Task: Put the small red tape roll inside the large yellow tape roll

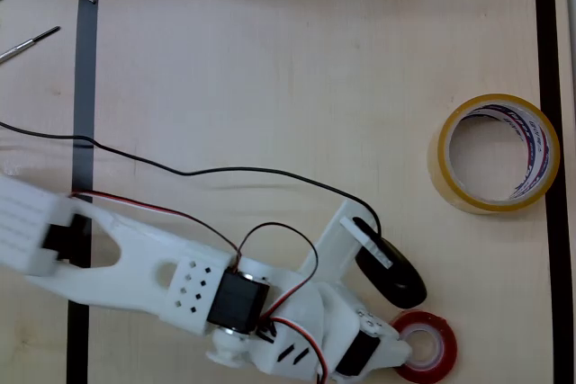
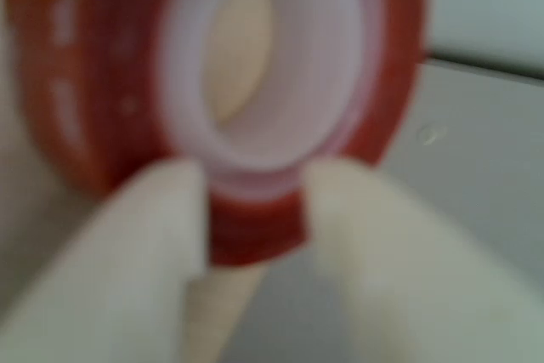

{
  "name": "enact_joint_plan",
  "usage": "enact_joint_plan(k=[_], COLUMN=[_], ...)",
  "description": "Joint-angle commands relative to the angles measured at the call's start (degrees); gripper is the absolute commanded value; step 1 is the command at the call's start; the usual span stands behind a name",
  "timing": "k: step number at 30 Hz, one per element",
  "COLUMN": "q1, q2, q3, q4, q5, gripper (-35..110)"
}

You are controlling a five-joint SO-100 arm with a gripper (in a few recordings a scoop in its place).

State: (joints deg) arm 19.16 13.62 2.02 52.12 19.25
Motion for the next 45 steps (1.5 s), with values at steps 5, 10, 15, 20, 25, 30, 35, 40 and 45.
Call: enact_joint_plan(k=[5, 10, 15, 20, 25, 30, 35, 40, 45], q1=[-0.4, -1.7, -2.9, -2.7, -2.0, -1.7, -1.6, -1.8, -2.5], q2=[3.4, 4.5, 4.0, 2.5, 1.1, -2.4, -4.2, -5.1, -4.5], q3=[-15.9, -15.9, -15.9, -15.9, -15.9, -15.9, -15.8, -15.4, -15.5], q4=[4.0, 7.6, 9.8, 12.3, 13.2, 9.8, 9.3, 10.5, 17.3], q5=[2.0, 1.9, 2.0, 1.7, 2.0, 1.7, 1.5, -1.2, -1.3], gripper=[16, 17, 17, 19, 19, 17, 17, 3, 0])
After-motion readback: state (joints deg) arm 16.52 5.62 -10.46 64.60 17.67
